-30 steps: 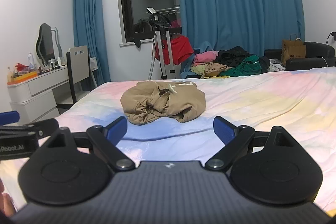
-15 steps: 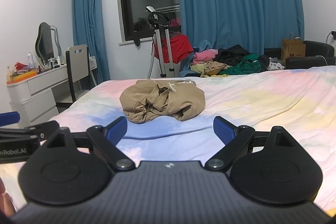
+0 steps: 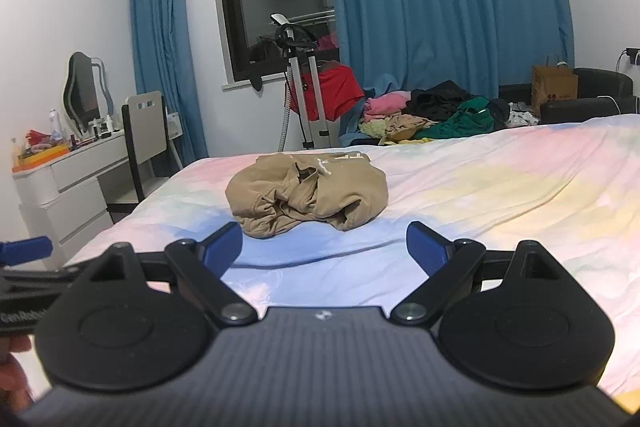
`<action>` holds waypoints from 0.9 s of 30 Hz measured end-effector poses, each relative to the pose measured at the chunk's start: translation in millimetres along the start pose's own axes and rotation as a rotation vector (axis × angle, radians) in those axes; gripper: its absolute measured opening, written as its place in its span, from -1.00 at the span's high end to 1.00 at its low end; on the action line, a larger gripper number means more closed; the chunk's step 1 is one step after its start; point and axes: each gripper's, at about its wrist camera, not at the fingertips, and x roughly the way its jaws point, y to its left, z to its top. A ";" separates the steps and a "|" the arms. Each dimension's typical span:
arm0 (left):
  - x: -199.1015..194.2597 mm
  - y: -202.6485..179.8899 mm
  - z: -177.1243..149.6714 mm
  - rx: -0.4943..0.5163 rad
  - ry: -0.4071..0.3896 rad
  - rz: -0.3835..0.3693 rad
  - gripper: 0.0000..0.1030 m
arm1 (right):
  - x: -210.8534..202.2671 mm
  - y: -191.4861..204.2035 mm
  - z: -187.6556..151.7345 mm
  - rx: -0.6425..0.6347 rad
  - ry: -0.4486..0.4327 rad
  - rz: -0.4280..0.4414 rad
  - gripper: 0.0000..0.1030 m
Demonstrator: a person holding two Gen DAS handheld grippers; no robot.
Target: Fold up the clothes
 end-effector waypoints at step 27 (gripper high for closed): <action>328.0 -42.4 17.6 0.264 0.214 -0.084 -0.69 | 79.5 -44.4 1.3 0.145 0.146 -0.059 -0.76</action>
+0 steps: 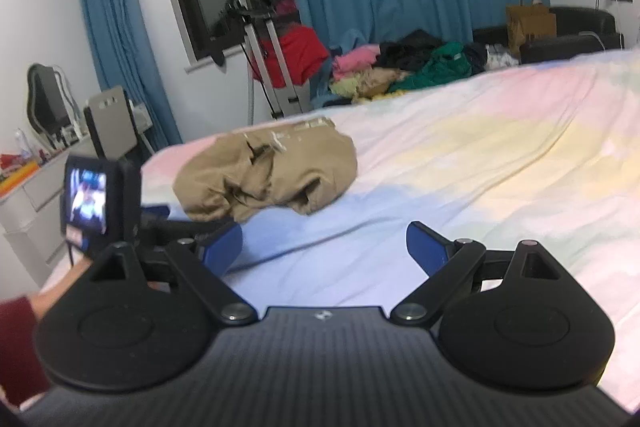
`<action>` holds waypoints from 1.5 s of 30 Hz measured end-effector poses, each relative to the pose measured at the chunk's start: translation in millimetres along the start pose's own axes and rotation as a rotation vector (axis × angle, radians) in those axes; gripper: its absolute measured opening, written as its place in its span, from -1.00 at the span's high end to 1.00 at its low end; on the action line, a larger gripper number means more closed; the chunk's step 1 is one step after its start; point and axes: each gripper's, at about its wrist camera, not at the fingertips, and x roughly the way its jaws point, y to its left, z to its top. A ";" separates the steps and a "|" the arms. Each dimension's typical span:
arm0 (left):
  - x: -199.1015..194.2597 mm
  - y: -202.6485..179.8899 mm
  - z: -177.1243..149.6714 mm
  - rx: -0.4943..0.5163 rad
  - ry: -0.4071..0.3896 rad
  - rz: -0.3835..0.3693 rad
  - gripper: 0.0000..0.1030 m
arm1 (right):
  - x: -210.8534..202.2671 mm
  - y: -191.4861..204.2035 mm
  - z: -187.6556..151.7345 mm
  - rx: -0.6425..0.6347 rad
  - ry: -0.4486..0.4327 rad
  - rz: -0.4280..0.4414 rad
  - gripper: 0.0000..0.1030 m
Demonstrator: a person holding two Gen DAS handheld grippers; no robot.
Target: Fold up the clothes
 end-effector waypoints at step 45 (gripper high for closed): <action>-244.7 119.1 -79.6 -0.491 -0.263 -0.001 0.70 | 5.4 73.4 -49.1 -0.269 0.061 0.155 -0.61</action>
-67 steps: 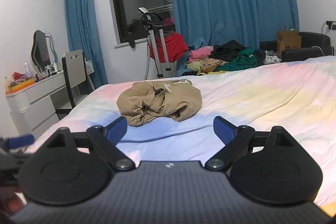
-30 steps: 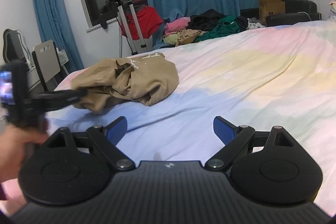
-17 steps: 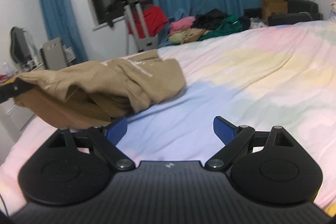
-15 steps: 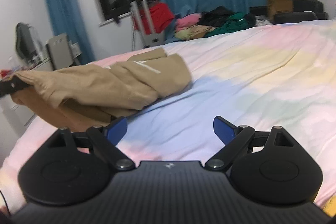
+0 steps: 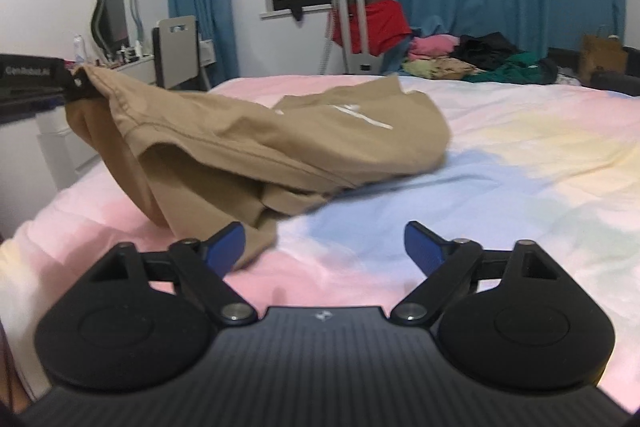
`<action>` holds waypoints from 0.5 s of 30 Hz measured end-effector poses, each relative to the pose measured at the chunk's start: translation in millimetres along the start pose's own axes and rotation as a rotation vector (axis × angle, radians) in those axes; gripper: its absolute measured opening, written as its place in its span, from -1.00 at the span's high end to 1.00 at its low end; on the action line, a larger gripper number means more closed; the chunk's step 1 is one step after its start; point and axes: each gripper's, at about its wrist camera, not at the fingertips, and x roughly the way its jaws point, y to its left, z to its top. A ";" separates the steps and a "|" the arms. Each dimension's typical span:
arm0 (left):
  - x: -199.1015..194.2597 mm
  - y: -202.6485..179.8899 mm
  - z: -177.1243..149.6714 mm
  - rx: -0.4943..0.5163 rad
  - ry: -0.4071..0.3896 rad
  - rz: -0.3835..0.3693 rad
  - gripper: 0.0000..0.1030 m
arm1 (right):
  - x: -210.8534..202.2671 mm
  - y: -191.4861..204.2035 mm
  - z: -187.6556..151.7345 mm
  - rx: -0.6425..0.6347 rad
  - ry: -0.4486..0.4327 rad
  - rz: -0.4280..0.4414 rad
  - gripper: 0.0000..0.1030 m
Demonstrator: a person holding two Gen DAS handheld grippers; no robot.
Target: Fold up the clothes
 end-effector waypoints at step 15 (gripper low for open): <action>46.5 54.5 5.8 -0.181 0.024 0.084 0.69 | 124.1 -87.6 6.8 0.709 0.021 0.118 -0.42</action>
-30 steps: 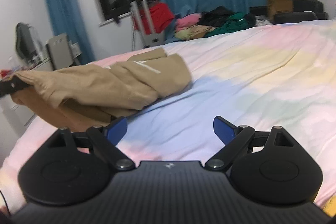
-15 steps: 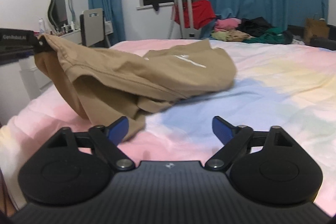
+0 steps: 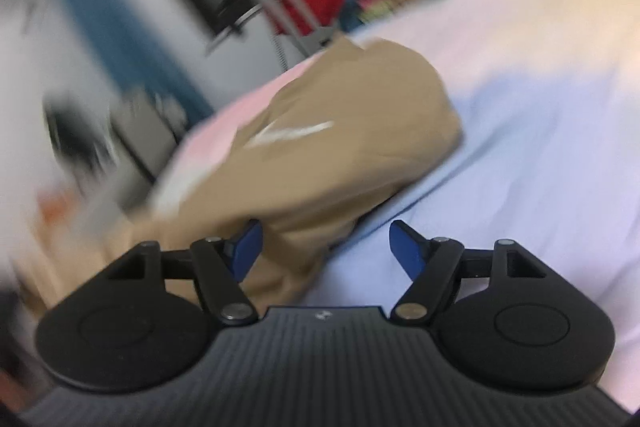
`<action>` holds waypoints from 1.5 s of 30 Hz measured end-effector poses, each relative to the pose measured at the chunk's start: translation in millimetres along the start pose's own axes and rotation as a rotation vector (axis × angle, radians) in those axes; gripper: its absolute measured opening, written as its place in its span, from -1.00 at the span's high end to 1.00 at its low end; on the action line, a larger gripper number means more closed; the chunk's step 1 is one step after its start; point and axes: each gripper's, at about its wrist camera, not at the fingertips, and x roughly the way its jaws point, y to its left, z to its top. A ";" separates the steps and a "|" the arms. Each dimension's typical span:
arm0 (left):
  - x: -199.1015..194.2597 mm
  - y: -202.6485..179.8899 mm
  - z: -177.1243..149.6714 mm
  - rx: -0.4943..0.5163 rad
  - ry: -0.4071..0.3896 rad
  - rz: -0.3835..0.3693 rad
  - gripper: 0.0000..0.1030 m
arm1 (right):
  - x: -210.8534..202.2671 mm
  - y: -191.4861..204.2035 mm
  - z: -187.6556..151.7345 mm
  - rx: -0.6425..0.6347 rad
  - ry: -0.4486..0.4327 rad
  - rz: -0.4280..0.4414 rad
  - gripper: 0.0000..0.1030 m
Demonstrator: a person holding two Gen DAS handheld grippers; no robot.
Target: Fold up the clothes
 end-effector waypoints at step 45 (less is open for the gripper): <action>51.0 -52.3 -38.6 0.363 0.213 -0.121 0.70 | -69.3 -25.6 49.9 -0.172 0.033 -0.251 0.71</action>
